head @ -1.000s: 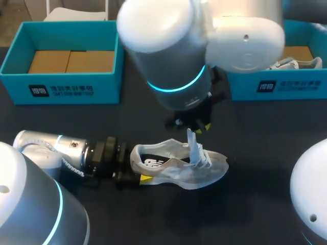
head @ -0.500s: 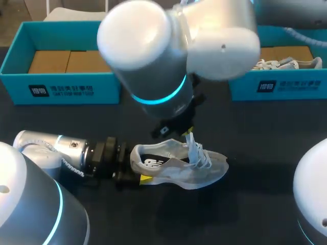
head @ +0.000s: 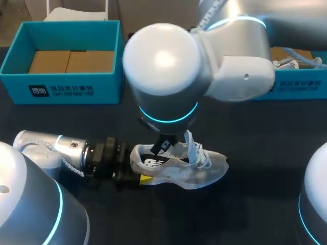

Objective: Take the shoe out of the shoebox, open the shoe tongue, remove and reinsert the insole, then place the shoe into the shoebox

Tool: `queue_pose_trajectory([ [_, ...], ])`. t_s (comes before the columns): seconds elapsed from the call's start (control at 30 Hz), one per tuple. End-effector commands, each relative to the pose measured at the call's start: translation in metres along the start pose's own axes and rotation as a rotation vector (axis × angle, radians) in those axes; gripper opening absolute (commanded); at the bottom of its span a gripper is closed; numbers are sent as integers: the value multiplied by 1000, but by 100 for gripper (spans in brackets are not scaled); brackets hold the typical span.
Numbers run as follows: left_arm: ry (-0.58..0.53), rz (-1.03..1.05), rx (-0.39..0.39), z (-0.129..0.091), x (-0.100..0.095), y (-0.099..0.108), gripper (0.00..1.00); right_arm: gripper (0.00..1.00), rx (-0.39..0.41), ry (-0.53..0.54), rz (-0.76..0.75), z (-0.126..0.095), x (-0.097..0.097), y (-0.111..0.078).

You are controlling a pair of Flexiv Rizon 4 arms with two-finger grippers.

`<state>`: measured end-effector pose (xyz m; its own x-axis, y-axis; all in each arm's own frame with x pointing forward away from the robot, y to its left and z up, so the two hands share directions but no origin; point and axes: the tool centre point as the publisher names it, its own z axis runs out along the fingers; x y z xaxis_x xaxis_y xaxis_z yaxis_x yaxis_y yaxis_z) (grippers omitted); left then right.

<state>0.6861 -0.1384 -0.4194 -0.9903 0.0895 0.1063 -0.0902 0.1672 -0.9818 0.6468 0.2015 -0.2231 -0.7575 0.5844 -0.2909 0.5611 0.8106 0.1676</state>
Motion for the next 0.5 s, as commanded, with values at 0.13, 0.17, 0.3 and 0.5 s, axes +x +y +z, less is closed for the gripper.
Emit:
queue_pose_trajectory([
  [0.13, -2, 1, 2, 0, 1, 0, 0, 0, -16, 7, -309, 18, 31, 24],
  [0.17, -2, 1, 2, 0, 1, 0, 0, 0, 39, -40, -263, 18, 31, 25],
  [0.3, -2, 1, 2, 0, 1, 0, 0, 0, 39, -40, -263, 18, 31, 25],
  [0.5, -2, 1, 2, 0, 1, 0, 0, 0, 39, -40, -263, 18, 31, 25],
])
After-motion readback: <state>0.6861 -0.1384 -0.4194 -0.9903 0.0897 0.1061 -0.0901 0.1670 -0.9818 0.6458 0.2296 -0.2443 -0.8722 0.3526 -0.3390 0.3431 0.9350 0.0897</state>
